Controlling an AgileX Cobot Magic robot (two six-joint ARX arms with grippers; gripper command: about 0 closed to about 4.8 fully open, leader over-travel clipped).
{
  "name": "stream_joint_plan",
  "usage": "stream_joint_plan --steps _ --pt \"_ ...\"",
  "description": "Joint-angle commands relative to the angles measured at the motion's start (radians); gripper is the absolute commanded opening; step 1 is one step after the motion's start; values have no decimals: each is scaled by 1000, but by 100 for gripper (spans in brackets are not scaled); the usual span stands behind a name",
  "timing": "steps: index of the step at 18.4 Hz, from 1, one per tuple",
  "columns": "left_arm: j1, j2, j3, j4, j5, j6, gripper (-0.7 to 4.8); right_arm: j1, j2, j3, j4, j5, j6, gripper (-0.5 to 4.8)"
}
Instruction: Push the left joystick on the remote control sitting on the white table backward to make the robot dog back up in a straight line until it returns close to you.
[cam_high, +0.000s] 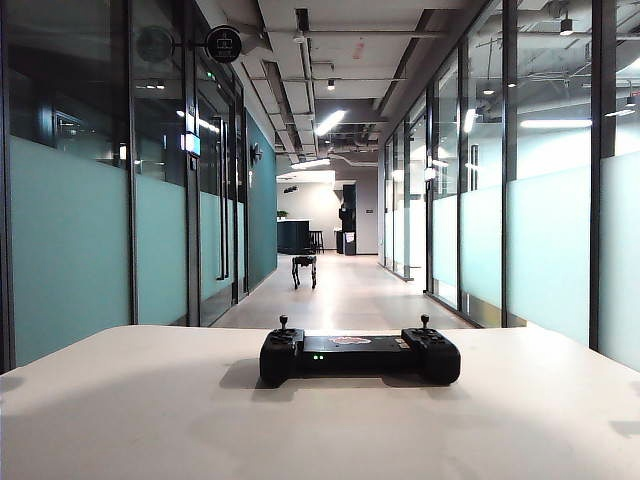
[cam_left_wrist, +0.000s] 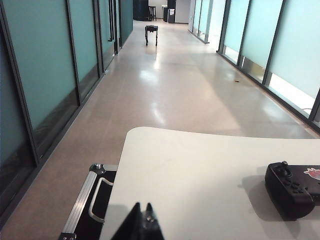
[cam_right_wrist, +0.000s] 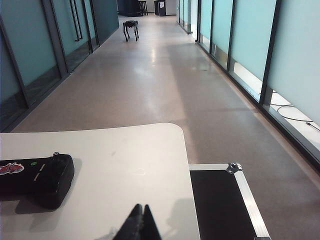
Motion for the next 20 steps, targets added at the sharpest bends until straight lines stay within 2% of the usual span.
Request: stream_joint_plan --steps 1,9,13,20 --pt "0 0 3 6 4 1 -6 0 -3 -9 14 0 5 -5" --pt "0 0 3 26 1 1 -6 1 -3 -8 19 0 4 -5" --pt "0 0 6 34 1 -1 -6 1 -3 -2 87 1 4 -5" --pt "0 7 58 66 -23 -26 -6 1 1 83 85 0 3 -5"
